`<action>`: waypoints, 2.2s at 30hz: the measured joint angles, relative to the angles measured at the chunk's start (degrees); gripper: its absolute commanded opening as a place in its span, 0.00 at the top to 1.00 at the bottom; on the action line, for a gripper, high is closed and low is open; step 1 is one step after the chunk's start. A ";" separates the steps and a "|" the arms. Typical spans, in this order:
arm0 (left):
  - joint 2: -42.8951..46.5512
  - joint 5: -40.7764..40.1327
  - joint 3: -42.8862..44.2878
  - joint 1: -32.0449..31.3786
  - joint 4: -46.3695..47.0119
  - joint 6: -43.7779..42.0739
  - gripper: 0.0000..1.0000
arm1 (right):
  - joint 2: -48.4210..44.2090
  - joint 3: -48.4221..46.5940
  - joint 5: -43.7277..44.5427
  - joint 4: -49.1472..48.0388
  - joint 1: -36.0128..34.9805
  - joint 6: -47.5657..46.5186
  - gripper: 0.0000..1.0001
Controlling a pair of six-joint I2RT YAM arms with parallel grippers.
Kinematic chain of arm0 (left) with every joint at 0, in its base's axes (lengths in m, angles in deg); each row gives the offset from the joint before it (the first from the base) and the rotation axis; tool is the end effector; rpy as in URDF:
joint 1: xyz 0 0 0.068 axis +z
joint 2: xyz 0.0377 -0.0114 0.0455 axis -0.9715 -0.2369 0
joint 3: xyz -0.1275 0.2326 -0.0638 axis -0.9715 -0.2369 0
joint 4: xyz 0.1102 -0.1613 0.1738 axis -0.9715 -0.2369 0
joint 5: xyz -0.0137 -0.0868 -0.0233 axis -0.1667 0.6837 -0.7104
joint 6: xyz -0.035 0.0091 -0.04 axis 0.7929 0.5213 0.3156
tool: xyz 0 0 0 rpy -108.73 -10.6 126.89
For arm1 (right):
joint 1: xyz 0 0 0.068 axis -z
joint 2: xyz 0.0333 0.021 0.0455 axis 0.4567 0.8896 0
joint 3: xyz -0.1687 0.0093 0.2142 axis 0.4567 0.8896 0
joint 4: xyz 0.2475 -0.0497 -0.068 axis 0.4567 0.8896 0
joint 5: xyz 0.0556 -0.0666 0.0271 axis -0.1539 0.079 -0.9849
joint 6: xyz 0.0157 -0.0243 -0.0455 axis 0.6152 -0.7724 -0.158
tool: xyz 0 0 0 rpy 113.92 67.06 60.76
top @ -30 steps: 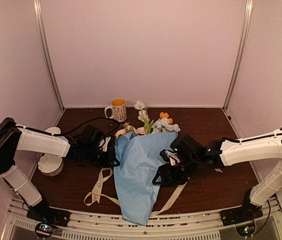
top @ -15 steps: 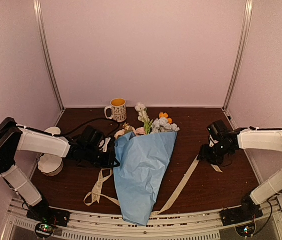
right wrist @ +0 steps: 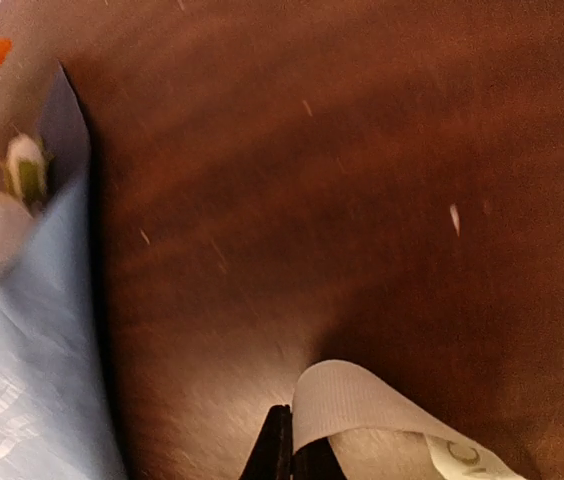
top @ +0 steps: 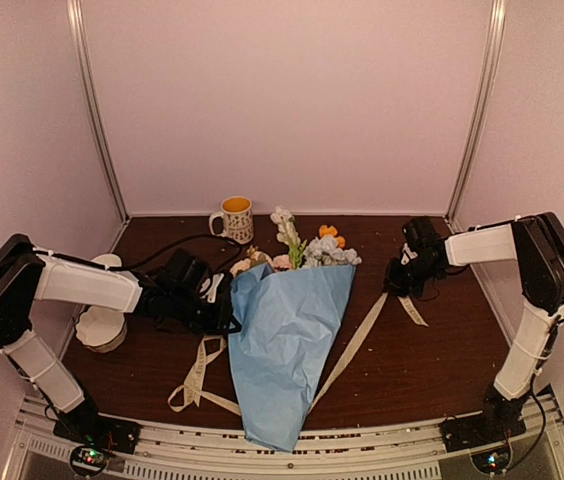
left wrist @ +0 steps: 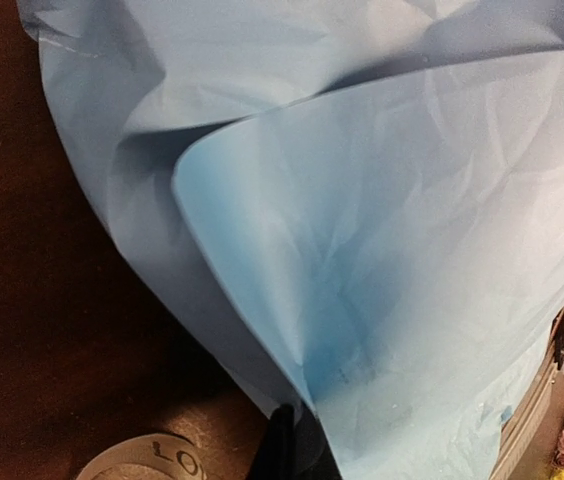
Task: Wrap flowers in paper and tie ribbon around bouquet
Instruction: Pick up the right side of the ribbon from the center of the board, then place the right side of the ribbon on the folded bouquet.
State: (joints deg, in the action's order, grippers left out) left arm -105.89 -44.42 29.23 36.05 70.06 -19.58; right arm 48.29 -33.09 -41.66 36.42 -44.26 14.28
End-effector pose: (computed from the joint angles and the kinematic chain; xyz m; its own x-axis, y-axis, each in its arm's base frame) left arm 0.2273 -0.2073 0.1555 -0.9491 0.0055 -0.3150 0.2024 0.7770 -0.5961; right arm 0.3267 0.1119 0.1470 -0.9146 0.3530 -0.1971 0.2122 0.8341 0.5091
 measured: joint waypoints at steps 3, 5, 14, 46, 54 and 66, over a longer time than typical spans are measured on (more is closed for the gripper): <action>-0.24 -0.02 0.90 0.00 -0.44 -0.31 1.00 | 3.06 -7.91 -0.07 -0.09 1.07 1.31 1.00; -0.46 -0.07 1.51 0.00 -0.59 -0.46 1.00 | 3.89 -13.62 0.74 -0.48 1.29 2.08 1.00; -1.77 -0.04 3.23 0.00 -1.73 -1.03 1.00 | -0.37 -26.18 10.56 -0.59 2.03 3.23 1.00; -4.04 0.09 4.94 0.00 -2.14 -1.88 0.62 | 2.05 -8.44 -2.47 -11.45 -40.37 -9.25 1.00; 9.60 -5.49 4.92 0.00 -10.32 -4.57 0.35 | 5.11 -9.42 -1.33 -10.36 -40.06 -7.48 1.00; 17.09 -18.95 -4.79 3.48 -22.32 -6.29 0.59 | 5.95 -9.42 -1.38 -10.45 -40.00 -6.05 1.00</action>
State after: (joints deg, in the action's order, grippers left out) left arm -88.80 -63.37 24.45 39.52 47.74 -25.87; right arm 54.24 -42.51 -43.03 25.97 -84.26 8.22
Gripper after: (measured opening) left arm 0.503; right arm 0.001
